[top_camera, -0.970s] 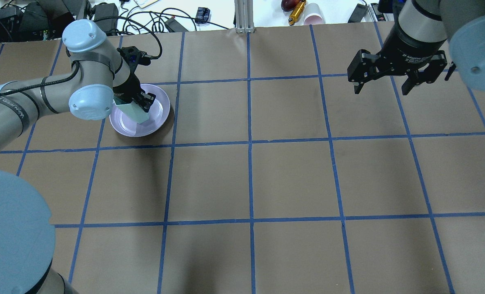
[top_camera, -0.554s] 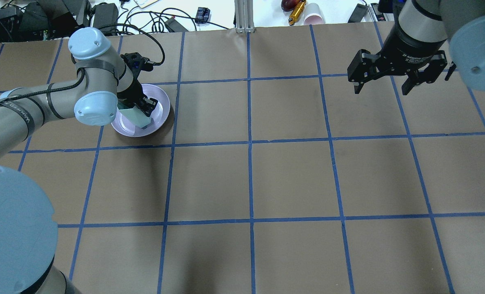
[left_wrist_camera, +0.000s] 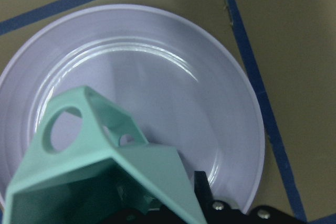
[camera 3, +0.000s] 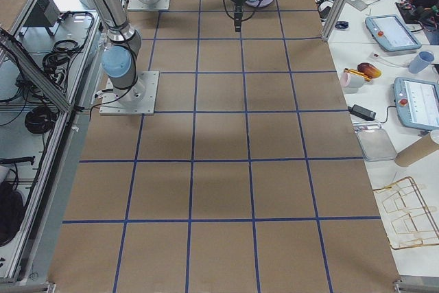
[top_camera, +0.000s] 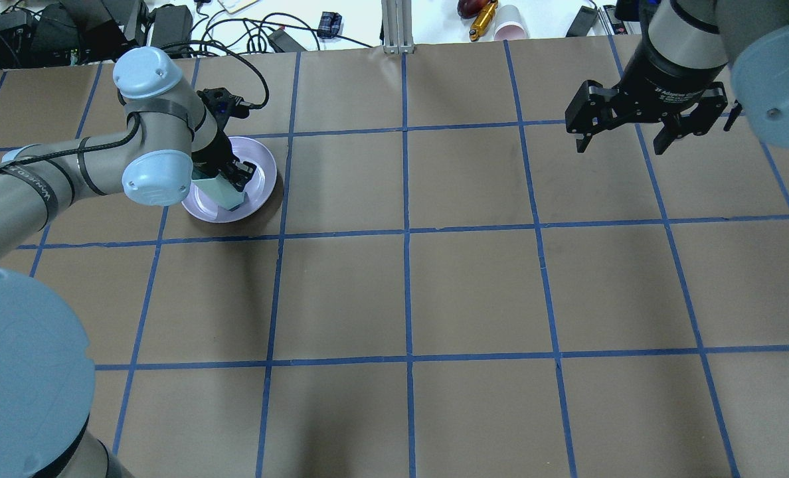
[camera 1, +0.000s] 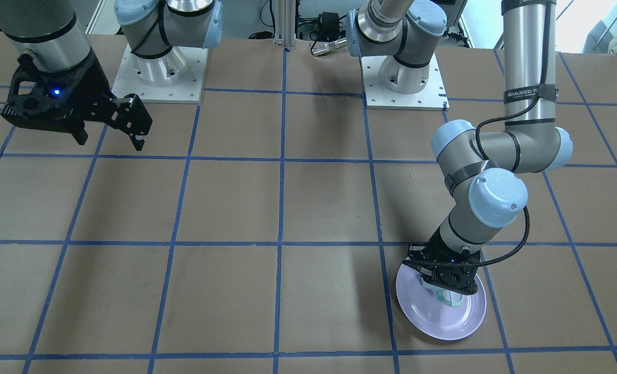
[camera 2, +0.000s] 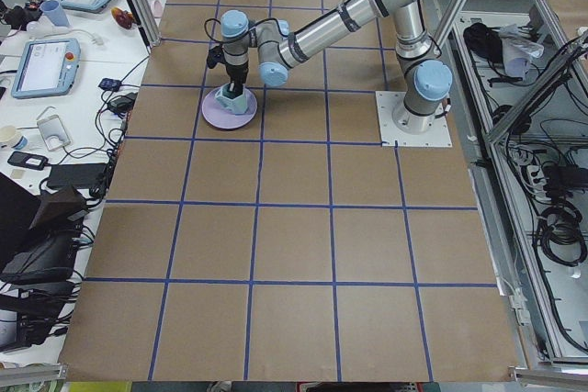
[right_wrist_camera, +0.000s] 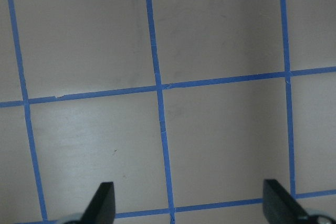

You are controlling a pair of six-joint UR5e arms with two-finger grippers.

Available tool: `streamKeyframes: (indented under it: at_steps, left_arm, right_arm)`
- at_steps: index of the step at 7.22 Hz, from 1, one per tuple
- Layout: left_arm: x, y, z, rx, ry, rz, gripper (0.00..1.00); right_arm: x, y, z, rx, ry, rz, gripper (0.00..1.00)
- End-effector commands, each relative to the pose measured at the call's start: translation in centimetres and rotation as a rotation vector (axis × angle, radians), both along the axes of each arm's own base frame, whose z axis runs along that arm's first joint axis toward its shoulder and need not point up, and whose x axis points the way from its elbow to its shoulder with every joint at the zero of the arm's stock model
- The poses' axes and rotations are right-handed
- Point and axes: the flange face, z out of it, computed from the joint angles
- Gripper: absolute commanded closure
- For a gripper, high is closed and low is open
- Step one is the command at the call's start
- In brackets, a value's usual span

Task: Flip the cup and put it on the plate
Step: 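Rotate the left wrist to turn the mug upright above the plate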

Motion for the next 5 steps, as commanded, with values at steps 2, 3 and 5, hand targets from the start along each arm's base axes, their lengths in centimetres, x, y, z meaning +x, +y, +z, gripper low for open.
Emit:
streamKeyframes:
  at_steps: [2, 3, 5]
  left_arm:
    - [0.0, 0.0, -0.6, 0.014, -0.001, 0.005, 0.0]
    - [0.0, 0.0, -0.6, 0.015, 0.001, 0.007, 0.0]
    - [-0.4, 0.2, 1.4, -0.01, -0.002, 0.003, 0.0]
  right_arm:
    - [0.0, 0.0, 0.0, 0.001, 0.0, 0.0, 0.0]
    - [0.0, 0.0, 0.0, 0.001, 0.0, 0.0, 0.0]
    - [0.0, 0.0, 0.0, 0.001, 0.0, 0.0, 0.0]
